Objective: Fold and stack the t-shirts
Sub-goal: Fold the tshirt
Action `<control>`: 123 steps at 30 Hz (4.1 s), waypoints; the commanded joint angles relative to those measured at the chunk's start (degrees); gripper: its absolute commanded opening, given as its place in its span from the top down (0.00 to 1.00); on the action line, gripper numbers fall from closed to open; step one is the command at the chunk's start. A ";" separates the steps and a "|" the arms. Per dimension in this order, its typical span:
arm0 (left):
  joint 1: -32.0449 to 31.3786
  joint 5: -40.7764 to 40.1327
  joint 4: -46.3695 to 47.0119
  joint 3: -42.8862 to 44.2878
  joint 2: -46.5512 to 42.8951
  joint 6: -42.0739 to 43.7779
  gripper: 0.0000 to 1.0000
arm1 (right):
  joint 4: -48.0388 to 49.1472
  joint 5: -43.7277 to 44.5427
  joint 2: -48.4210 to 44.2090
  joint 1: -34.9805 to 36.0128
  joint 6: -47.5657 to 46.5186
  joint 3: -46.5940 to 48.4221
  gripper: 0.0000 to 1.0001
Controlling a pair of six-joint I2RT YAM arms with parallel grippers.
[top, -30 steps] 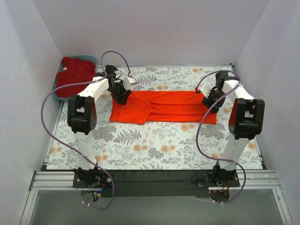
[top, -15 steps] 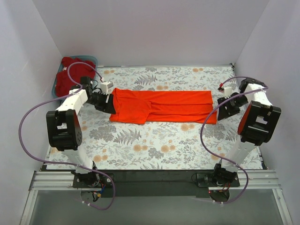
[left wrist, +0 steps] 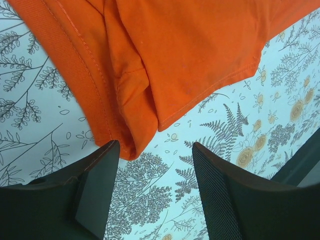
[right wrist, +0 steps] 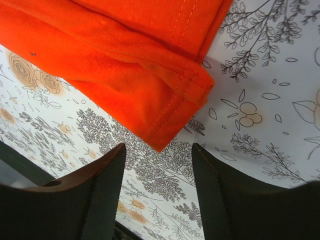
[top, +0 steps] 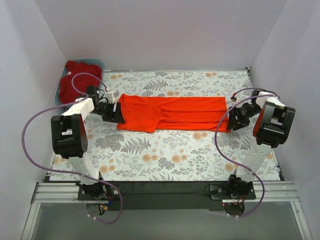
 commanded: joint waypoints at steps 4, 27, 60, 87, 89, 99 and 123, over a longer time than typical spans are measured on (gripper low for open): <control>0.40 1.47 1.50 -1.07 -0.08 -1.12 0.41 | 0.50 -3.20 -0.04 -0.15 1.11 -1.88 0.44; 0.32 4.02 2.99 1.66 6.34 -4.20 0.67 | 0.41 -3.90 0.40 -0.06 0.41 -1.54 0.85; 5.24 -1.55 -6.06 -1.16 -0.95 2.83 0.63 | -3.36 6.91 -5.66 0.73 -10.84 -5.41 0.52; -2.85 -2.04 1.66 -6.26 0.53 -2.00 0.51 | -7.24 -0.65 -5.58 4.42 -6.01 4.61 0.50; -2.85 -2.31 2.29 -6.34 0.80 -2.27 0.50 | -7.24 -0.48 -5.58 4.42 -6.01 4.79 0.50; -6.19 3.14 -2.45 -4.06 -0.78 -1.04 0.72 | -7.23 0.40 -5.23 4.60 -6.97 4.09 0.51; -6.19 0.15 -12.22 0.07 -0.35 1.08 0.71 | -7.24 0.93 -4.26 4.51 -7.15 5.41 0.51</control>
